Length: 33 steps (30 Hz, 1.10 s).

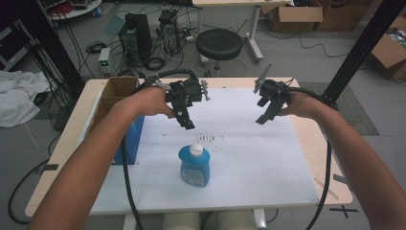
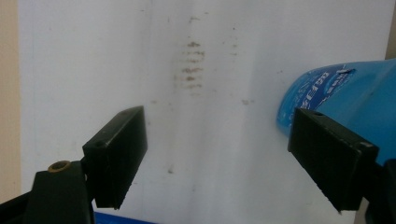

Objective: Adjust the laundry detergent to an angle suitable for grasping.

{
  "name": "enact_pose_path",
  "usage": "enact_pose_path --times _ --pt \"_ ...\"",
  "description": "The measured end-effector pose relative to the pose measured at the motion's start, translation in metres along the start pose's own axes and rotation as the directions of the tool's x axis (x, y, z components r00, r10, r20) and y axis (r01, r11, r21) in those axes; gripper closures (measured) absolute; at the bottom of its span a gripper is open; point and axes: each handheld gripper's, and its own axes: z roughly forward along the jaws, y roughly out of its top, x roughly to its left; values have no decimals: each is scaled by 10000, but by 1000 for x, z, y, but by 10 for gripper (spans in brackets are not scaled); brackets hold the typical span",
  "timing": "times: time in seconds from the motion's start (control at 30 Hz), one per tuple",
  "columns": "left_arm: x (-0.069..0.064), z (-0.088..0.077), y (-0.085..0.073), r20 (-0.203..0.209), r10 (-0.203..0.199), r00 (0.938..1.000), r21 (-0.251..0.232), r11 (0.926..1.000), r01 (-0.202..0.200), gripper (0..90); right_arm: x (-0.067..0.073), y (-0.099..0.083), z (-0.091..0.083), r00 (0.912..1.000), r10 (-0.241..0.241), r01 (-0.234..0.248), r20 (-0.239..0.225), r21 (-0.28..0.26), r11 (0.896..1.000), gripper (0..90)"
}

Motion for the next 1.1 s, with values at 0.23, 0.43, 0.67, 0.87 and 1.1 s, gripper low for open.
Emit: enact_pose_path --times 0.23,0.43,0.67,0.87,1.1 --pt "1 0 0 14 -12 10000 7 10000 12 204 -1 -1 -1 10000 64 -64 15 -9 10000 174" --pt "1 0 0 8 0 10000 15 10000 0 204 -1 0 1 10000 52 -52 -19 13 10000 174" --pt "3 -1 -2 -41 -62 10000 -58 10000 62 204 -1 -1 1 9999 132 -131 26 -112 9999 172" --pt "3 -1 -1 -8 -7 10000 1 10000 7 204 8 -7 3 9997 208 -211 -98 -239 9995 174" --pt "5 1 -3 -21 -34 10000 39 10000 34 204 25 -10 1 10000 73 -75 -64 -422 9991 176"
